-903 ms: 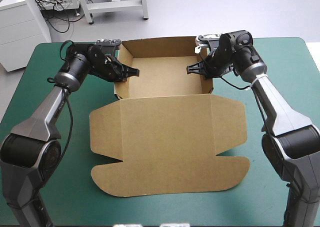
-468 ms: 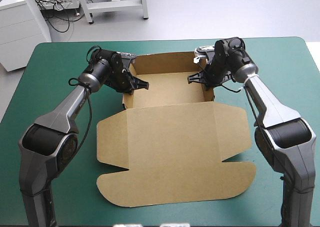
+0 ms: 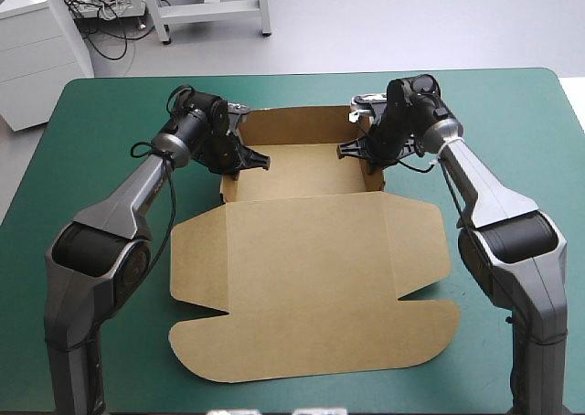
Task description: Fold the box
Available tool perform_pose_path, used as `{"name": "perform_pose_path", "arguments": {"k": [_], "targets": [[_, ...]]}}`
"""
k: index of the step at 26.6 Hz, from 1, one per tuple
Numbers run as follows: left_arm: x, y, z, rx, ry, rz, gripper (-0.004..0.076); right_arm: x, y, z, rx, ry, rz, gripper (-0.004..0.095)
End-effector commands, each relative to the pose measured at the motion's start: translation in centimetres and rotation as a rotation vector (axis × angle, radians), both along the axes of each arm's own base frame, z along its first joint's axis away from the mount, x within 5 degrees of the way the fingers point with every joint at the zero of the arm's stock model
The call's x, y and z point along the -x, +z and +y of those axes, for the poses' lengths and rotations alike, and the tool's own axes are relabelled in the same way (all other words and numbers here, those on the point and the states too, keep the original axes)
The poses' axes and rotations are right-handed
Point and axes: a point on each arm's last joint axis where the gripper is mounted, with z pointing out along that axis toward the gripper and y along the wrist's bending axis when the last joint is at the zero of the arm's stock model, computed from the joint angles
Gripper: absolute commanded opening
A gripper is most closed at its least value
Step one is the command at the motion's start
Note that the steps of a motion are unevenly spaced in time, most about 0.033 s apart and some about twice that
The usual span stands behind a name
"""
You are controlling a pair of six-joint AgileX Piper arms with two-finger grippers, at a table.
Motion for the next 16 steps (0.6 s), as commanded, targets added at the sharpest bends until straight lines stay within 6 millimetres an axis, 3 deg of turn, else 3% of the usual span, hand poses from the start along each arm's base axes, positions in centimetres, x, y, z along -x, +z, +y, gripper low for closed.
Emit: {"name": "perform_pose_path", "arguments": {"k": [1,6,9,12,13,14,15,16], "targets": [[1.4,2.6,-2.3,0.104,-0.128,-0.033,-0.0031,0.7,2.1,1.1,-0.086,0.053,-0.034,-0.0018],[1.6,2.5,-2.1,0.091,-0.135,-0.009,0.0007,0.6,2.1,1.0,-0.066,0.053,-0.040,0.0027],[1.9,2.5,-1.6,0.042,-0.149,0.022,0.0140,0.7,2.1,1.0,-0.069,0.053,-0.039,0.0218],[1.9,2.8,-1.0,0.018,-0.142,0.022,0.0328,0.7,2.1,1.0,-0.073,0.053,-0.038,0.0504],[2.0,3.2,-0.8,0.031,-0.136,0.016,0.0433,0.7,2.3,1.0,-0.077,0.042,-0.039,0.0664],[2.0,3.6,-0.5,0.036,-0.119,0.009,0.0491,0.8,2.5,1.0,-0.078,0.038,-0.043,0.0755],[1.9,4.0,0.2,0.039,-0.091,-0.001,0.0539,0.9,2.9,0.8,-0.071,0.038,-0.055,0.0836],[1.9,4.3,0.5,0.041,-0.083,-0.006,0.0541,1.0,3.3,0.6,-0.070,0.036,-0.065,0.0840]]}}
